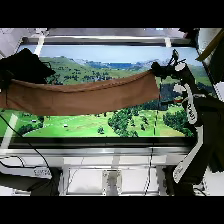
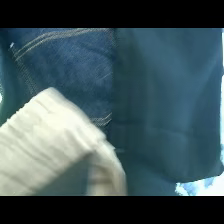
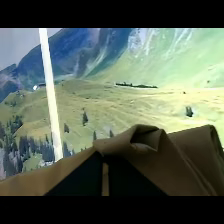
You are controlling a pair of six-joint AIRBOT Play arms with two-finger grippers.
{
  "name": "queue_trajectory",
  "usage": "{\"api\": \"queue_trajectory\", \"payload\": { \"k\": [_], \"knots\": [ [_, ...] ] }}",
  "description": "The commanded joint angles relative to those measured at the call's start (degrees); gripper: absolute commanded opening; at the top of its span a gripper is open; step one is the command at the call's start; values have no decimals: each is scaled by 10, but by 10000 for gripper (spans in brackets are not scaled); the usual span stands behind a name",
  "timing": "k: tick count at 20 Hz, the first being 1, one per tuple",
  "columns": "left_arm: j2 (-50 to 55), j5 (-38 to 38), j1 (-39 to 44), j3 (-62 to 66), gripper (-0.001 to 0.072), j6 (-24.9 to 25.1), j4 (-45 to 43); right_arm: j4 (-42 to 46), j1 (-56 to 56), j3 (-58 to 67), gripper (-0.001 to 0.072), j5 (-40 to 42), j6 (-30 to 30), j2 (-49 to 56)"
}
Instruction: Fold the clothes and pants, and hang the long-sleeved shirts on hangers.
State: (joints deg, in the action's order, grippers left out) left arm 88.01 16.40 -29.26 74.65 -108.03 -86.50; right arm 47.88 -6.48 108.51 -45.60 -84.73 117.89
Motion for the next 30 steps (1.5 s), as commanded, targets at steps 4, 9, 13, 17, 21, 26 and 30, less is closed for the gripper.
{"api": "queue_trajectory", "payload": {
  "k": [4,9,13,17,21,26,30],
  "knots": [
    [-117,33,-6,1,689,-2,2,14,-55,106,399,-211,-4,-6],
    [-183,105,123,1,686,132,1,62,-94,65,538,-278,-11,-3],
    [-148,179,272,1,686,165,-5,56,-99,64,576,-296,30,43],
    [-106,166,363,1,686,217,-5,15,-99,65,577,-299,49,83],
    [-83,166,406,1,686,220,-5,2,-95,65,577,-297,50,98],
    [-71,166,419,1,685,220,-5,3,-63,65,573,-299,50,101],
    [-47,167,433,1,641,219,-2,18,-45,79,566,-314,55,100]
  ]
}}
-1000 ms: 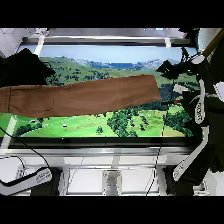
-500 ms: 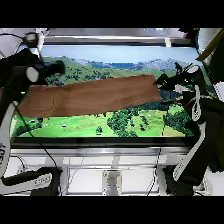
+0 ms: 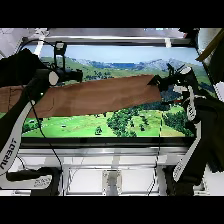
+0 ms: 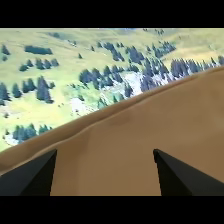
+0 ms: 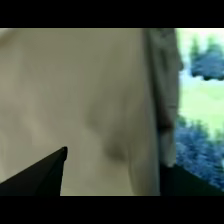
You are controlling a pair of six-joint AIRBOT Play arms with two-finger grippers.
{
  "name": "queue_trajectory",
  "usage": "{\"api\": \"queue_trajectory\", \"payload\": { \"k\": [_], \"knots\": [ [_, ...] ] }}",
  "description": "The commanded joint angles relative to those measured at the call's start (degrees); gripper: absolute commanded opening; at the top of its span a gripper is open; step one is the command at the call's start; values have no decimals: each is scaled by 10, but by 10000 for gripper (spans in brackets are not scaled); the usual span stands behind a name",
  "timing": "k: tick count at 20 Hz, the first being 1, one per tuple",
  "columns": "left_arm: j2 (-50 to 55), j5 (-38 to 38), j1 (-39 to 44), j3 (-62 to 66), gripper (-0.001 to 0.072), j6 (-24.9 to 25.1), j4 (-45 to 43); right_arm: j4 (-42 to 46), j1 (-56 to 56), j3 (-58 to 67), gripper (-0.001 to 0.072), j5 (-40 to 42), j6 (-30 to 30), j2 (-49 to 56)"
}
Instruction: Fold the clothes and pants, and hang the long-sleeved shirts on hangers.
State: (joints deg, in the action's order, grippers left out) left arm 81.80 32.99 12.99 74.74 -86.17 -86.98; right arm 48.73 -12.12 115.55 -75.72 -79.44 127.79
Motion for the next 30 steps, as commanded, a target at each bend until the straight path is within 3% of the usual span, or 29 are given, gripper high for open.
{"api": "queue_trajectory", "payload": {
  "k": [1,2,3,4,5,11,16,21,25,30],
  "knots": [
    [26,1,17,0,536,0,16,-8,12,12,548,-13,2,1],
    [37,1,25,0,500,1,30,-33,12,12,532,-12,3,1],
    [49,1,34,0,406,1,44,-44,12,12,420,-12,3,1],
    [60,1,43,0,175,1,56,-49,12,12,235,-13,3,0],
    [71,0,55,0,27,0,59,-52,12,12,33,-17,3,0],
    [126,0,120,0,20,0,70,-55,12,11,15,-28,11,-59],
    [158,-7,142,0,20,1,204,-55,34,11,14,-29,12,-153],
    [134,-8,127,0,20,1,219,-56,129,37,14,-18,8,-191],
    [29,3,42,0,20,1,202,-48,256,33,13,102,8,-188],
    [-111,79,-100,0,20,1,119,-7,421,22,13,287,10,-161]
  ]
}}
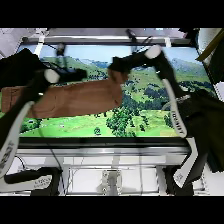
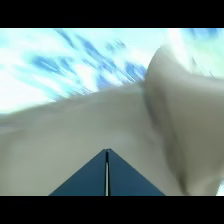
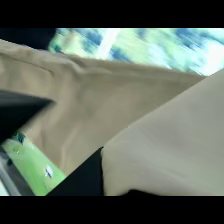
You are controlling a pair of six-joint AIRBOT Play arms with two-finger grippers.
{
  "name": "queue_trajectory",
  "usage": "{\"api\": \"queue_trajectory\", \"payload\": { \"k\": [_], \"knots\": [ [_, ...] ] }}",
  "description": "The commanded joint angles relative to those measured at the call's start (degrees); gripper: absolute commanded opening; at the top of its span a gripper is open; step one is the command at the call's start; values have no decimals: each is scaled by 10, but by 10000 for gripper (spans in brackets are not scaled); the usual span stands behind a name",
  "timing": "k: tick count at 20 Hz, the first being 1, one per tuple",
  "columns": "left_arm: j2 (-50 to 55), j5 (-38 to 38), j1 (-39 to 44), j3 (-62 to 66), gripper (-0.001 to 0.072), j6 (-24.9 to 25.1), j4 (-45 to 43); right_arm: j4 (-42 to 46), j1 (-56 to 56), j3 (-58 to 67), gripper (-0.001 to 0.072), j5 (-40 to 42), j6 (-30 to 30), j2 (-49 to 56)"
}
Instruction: Fold the clothes and pants, and hang the long-sleeved shirts on hangers.
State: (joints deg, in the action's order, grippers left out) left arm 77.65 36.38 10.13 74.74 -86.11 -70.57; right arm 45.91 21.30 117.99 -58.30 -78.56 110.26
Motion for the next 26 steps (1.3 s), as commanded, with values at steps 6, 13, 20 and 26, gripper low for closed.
{"api": "queue_trajectory", "payload": {
  "k": [6,13,20,26],
  "knots": [
    [-124,129,-169,0,20,3,-60,5,183,-3,166,187,-4,98],
    [-124,143,-174,0,20,30,-60,83,115,-1,594,71,2,59],
    [-122,147,-174,0,20,30,-59,141,-78,-41,593,-73,-104,42],
    [-113,148,-174,0,20,30,-59,39,-72,-46,593,-75,-104,131]
  ]
}}
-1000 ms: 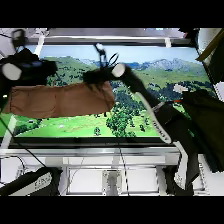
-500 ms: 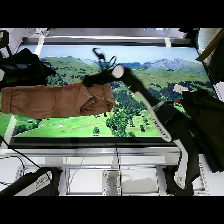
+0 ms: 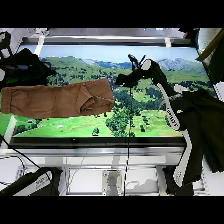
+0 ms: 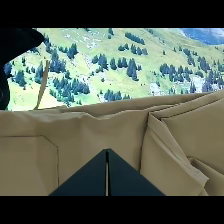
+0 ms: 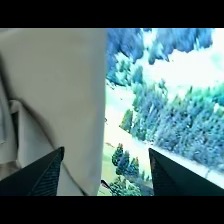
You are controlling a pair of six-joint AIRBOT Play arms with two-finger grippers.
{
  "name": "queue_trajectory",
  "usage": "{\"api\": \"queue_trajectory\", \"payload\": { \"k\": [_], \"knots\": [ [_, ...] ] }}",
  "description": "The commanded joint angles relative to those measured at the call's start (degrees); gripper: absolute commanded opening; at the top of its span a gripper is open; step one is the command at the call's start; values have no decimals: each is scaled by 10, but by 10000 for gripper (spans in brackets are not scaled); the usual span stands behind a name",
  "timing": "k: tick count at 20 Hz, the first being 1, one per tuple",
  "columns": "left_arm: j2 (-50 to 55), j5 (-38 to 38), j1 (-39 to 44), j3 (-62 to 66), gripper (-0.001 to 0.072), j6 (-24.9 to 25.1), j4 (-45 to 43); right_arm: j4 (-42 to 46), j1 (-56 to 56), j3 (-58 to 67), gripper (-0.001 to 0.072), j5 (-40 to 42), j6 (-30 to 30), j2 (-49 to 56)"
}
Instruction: Fold the clothes and pants, and hang the long-sleeved shirts on hangers.
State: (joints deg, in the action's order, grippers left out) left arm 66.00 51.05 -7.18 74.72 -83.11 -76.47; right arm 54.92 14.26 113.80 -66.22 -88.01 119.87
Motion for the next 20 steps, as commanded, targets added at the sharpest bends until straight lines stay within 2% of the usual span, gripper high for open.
{"api": "queue_trajectory", "payload": {
  "k": [1,5,6,8,9,10,12,14,16,20],
  "knots": [
    [4,3,0,0,20,0,0,-70,1,-4,593,16,-9,46],
    [5,7,0,0,20,0,0,-103,30,-3,585,29,-9,78],
    [5,7,0,0,20,0,0,-103,40,-2,550,28,-6,82],
    [5,7,0,0,20,0,0,-106,59,-1,550,30,8,84],
    [5,7,-1,0,20,0,-1,-112,66,1,526,31,13,84],
    [5,7,-1,0,20,0,-1,-113,71,6,403,27,17,83],
    [5,12,-1,0,20,0,-1,-112,72,32,31,2,17,82],
    [3,32,-1,0,20,1,-6,-101,55,42,15,-31,17,61],
    [-6,63,-1,0,20,0,-24,-62,26,42,15,-97,17,19],
    [-54,108,5,0,20,0,-23,59,-38,39,15,-301,20,-82]
  ]
}}
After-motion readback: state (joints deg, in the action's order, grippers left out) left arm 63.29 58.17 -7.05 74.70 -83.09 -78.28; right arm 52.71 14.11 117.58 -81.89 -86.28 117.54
